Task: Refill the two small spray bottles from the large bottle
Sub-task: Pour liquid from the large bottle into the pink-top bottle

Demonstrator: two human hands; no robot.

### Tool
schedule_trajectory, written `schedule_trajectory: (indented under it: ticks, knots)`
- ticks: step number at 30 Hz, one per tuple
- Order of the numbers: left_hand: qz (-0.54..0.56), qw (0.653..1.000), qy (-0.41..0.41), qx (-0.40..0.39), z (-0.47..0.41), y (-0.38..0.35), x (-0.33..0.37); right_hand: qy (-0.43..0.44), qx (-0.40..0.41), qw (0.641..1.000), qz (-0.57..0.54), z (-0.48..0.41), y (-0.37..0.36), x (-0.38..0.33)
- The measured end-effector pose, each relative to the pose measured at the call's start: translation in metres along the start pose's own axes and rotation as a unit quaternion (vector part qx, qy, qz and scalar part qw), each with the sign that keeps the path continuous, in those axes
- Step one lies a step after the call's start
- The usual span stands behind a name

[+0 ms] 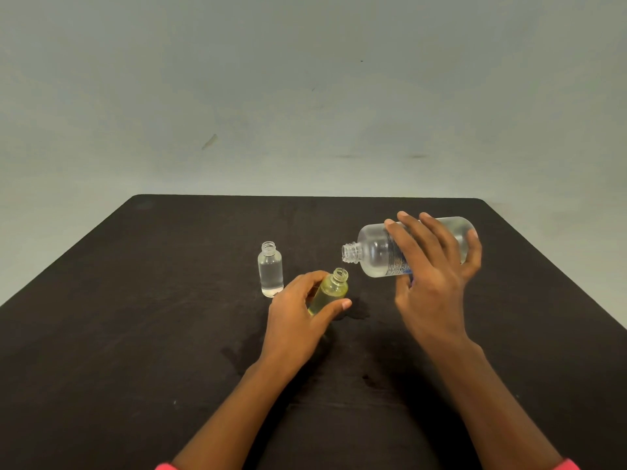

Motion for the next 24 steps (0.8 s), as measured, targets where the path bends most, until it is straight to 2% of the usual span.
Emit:
schedule_trajectory:
  ticks: [24]
  knots:
    - [0.011, 1.0, 0.007, 0.003, -0.0002, -0.0008, -0.004, -0.001, 0.002, 1.0, 0.0, 0.0001, -0.0001, -0.0001]
Point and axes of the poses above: each hand's wrist, its own z-axis away from the middle knuckle, its own y-axis out of the back of the hand, x = y × z, the point moved 5 cm from there along -z, towards the middle knuckle, and after that the axes turned 11 degrees about z, right-handed, at the moved point
